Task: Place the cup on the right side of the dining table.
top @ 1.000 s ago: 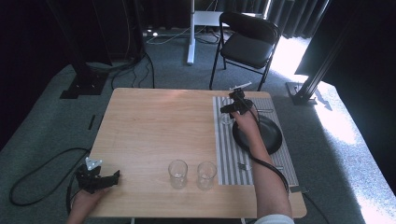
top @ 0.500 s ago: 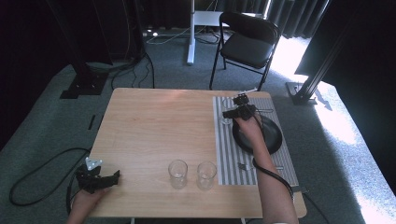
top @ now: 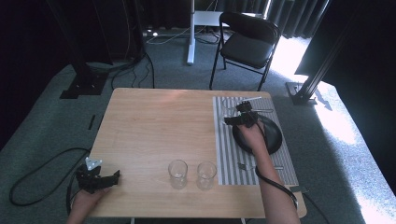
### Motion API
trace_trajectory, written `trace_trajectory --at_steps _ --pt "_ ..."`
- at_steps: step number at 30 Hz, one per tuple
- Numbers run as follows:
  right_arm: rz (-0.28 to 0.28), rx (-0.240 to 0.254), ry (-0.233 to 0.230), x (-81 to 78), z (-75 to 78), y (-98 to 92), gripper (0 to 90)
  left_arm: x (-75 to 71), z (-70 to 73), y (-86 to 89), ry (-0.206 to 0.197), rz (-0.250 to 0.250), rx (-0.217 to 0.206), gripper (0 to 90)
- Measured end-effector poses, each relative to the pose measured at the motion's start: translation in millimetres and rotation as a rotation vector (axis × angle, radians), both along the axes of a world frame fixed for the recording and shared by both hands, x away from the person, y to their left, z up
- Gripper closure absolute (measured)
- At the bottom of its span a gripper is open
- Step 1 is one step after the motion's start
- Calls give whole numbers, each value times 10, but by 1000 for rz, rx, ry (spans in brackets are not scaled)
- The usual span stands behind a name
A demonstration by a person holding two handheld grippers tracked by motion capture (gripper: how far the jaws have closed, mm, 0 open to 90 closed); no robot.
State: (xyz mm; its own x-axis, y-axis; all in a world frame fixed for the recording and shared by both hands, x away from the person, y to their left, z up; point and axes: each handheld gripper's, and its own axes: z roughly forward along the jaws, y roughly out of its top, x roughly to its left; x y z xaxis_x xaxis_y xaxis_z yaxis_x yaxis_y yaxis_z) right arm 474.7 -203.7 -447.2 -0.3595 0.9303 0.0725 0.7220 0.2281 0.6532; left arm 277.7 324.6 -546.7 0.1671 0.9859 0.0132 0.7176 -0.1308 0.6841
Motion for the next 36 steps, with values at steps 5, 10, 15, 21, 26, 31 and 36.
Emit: trace_trajectory --at_steps 5,10,15,21,26,31,36 --pt "7 9 -16 -120 -47 -31 127 0 0 0 0 0 0 6" --pt "11 7 -25 -223 -80 -60 127 0 0 0 0 0 0 6" --pt "14 9 -30 -305 -125 -83 127 0 0 0 0 0 0 6" --pt "21 18 -17 -415 -226 -120 127 0 0 0 0 0 0 6" --pt "21 13 -17 -490 -285 -153 127 -5 0 -2 0 3 0 6" --pt "23 17 -13 -619 -366 -211 127 -6 0 -3 -1 5 -1 6" --pt "18 34 -34 -773 -404 -284 127 -6 0 -3 0 5 -1 6"
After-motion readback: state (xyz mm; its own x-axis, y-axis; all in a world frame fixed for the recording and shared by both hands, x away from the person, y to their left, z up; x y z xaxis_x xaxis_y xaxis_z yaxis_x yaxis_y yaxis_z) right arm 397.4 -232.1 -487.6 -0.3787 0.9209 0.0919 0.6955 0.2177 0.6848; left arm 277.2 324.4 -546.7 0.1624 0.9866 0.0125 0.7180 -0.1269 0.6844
